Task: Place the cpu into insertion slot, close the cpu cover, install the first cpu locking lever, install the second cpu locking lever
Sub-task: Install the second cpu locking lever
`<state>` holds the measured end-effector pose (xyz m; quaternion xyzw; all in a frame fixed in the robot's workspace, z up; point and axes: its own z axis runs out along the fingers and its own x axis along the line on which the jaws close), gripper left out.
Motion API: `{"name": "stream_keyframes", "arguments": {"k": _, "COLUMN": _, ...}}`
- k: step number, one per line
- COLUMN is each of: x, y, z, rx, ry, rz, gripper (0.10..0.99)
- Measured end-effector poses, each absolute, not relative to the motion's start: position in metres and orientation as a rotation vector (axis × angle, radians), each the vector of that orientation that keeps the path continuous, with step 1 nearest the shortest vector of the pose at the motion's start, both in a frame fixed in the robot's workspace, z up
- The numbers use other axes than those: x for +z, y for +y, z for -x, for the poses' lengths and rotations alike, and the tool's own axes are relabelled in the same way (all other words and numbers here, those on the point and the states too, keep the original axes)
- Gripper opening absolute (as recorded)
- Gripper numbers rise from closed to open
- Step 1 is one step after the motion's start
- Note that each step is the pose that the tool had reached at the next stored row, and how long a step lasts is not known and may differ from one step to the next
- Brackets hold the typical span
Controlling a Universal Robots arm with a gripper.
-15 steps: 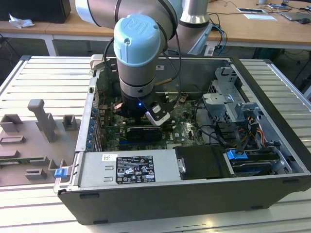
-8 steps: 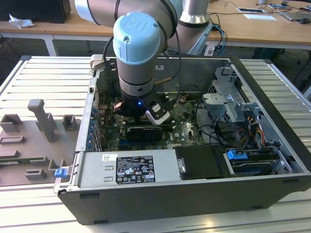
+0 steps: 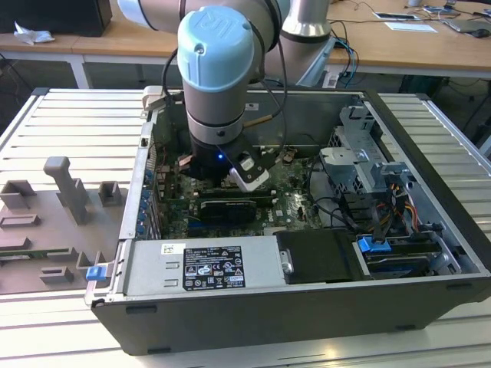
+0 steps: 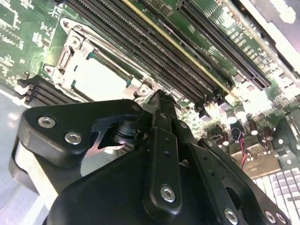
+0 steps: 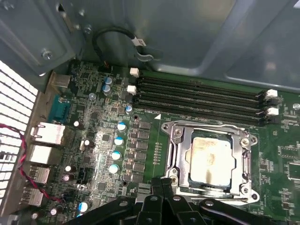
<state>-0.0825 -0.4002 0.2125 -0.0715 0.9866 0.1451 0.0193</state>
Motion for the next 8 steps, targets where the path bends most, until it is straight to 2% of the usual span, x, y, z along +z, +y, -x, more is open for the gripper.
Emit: {"name": "stream_keyframes", "arguments": {"k": 8, "x": 0.2188, "y": -0.4002, "z": 0.0825, "rx": 0.45, "ry": 3.062, "rz": 0.222, "gripper": 0.106}}
